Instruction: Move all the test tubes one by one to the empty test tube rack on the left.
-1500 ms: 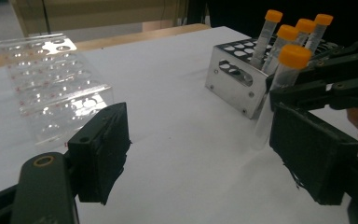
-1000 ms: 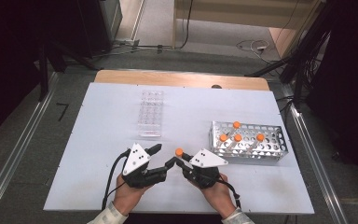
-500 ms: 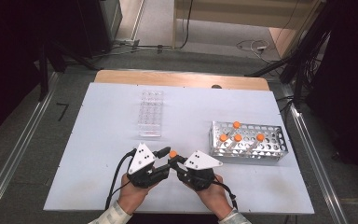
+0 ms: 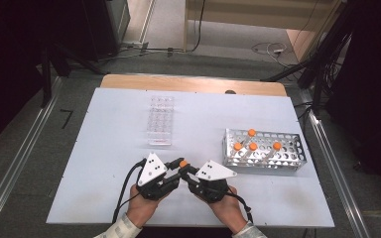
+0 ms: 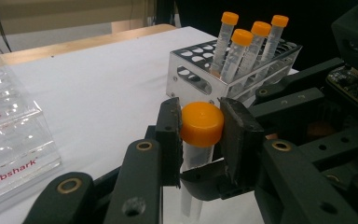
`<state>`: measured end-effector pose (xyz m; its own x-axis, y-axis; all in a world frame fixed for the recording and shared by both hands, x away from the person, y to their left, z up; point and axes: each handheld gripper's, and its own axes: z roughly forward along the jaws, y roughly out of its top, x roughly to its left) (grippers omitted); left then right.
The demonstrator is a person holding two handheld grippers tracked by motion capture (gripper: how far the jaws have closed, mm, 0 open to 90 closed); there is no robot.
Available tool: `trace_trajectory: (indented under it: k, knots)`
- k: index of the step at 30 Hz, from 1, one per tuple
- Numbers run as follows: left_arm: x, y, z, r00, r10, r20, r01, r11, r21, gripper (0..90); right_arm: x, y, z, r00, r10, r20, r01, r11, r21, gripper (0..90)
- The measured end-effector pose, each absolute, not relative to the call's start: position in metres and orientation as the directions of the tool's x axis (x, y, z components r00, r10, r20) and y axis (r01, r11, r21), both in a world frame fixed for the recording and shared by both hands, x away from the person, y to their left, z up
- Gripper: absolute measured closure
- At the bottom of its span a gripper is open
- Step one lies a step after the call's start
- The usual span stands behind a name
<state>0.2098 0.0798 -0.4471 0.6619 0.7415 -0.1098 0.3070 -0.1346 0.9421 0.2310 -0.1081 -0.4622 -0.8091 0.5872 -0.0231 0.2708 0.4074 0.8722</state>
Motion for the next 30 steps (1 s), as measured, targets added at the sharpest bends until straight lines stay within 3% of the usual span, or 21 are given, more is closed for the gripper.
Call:
trace_trajectory:
  k: [2, 4, 5, 6, 12, 17, 30]
  knots:
    - [0.210, 0.080, -0.447, 0.663, 0.740, -0.113, 0.307, -0.131, 0.943, 70.4, 0.232, -0.109, -0.462, -0.811, 0.584, -0.018, 0.272, 0.406, 0.873, 70.0]
    - [0.211, 0.082, -0.445, 0.662, 0.739, -0.121, 0.310, -0.123, 0.943, 70.4, 0.234, -0.111, -0.462, -0.822, 0.569, 0.005, 0.285, 0.405, 0.869, 55.8]
    - [0.211, 0.083, -0.445, 0.663, 0.738, -0.124, 0.311, -0.121, 0.943, 70.4, 0.234, -0.111, -0.462, -0.822, 0.569, 0.005, 0.285, 0.405, 0.869, 55.8]
    - [0.212, 0.084, -0.445, 0.660, 0.741, -0.122, 0.313, -0.124, 0.941, 70.4, 0.235, -0.112, -0.461, -0.822, 0.569, 0.015, 0.296, 0.405, 0.865, 44.0]
    - [0.219, 0.091, -0.446, 0.634, 0.762, -0.130, 0.328, -0.113, 0.938, 70.4, 0.237, -0.122, -0.459, -0.813, 0.582, 0.034, 0.323, 0.402, 0.857, 31.8]
    - [0.226, 0.099, -0.441, 0.613, 0.777, -0.144, 0.334, -0.090, 0.938, 70.4, 0.237, -0.142, -0.458, -0.792, 0.609, 0.047, 0.348, 0.387, 0.854, 28.1]
    - [0.255, 0.113, -0.417, 0.565, 0.804, -0.183, 0.332, -0.018, 0.943, 70.4, 0.213, -0.206, -0.462, -0.725, 0.684, 0.075, 0.400, 0.330, 0.855, 28.7]
